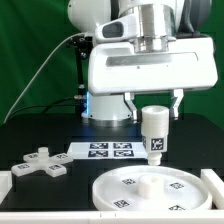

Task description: Assemble round table

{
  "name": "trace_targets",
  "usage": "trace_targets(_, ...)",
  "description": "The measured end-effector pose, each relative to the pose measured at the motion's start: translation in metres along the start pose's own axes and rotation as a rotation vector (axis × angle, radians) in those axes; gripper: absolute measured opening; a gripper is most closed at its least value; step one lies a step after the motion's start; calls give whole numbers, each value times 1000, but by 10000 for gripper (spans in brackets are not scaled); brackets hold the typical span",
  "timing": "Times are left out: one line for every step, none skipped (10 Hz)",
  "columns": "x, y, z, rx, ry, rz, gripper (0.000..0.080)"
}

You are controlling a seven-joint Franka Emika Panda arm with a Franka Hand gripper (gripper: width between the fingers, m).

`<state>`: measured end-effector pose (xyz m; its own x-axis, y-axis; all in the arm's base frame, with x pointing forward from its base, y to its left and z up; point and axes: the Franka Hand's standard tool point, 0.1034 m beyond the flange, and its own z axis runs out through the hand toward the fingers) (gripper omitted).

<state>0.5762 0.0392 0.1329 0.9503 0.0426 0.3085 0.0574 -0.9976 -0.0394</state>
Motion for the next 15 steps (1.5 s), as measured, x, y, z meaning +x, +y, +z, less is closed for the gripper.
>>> trace_targets(3, 1, -1, -5, 25, -15, 407)
trace_targets(-4, 2, 1, -13, 51, -29, 407)
trace_targets(-11, -3, 0, -13, 56, -38, 407)
trace_targets(-12, -4, -2, -15, 76, -48, 407)
trace_targets(-9, 3, -2, -19, 75, -61, 407)
trace_targets(-9, 4, -2, -19, 75, -57, 407)
trace_targets(-10, 3, 0, -21, 84, -64, 407)
trace_targets(-12, 2, 6, -29, 109, -72, 407)
trace_targets(-15, 2, 10, -30, 107, -73, 407)
trace_targets(-17, 3, 13, -31, 107, -73, 407)
trace_targets(-20, 2, 18, -31, 99, -73, 407)
trace_targets(-21, 1, 20, -29, 95, -75, 407)
trace_targets(-23, 0, 23, -28, 90, -76, 407)
trace_targets(-26, -2, 27, -27, 83, -78, 407)
trace_targets(-29, -3, 28, -26, 79, -80, 407)
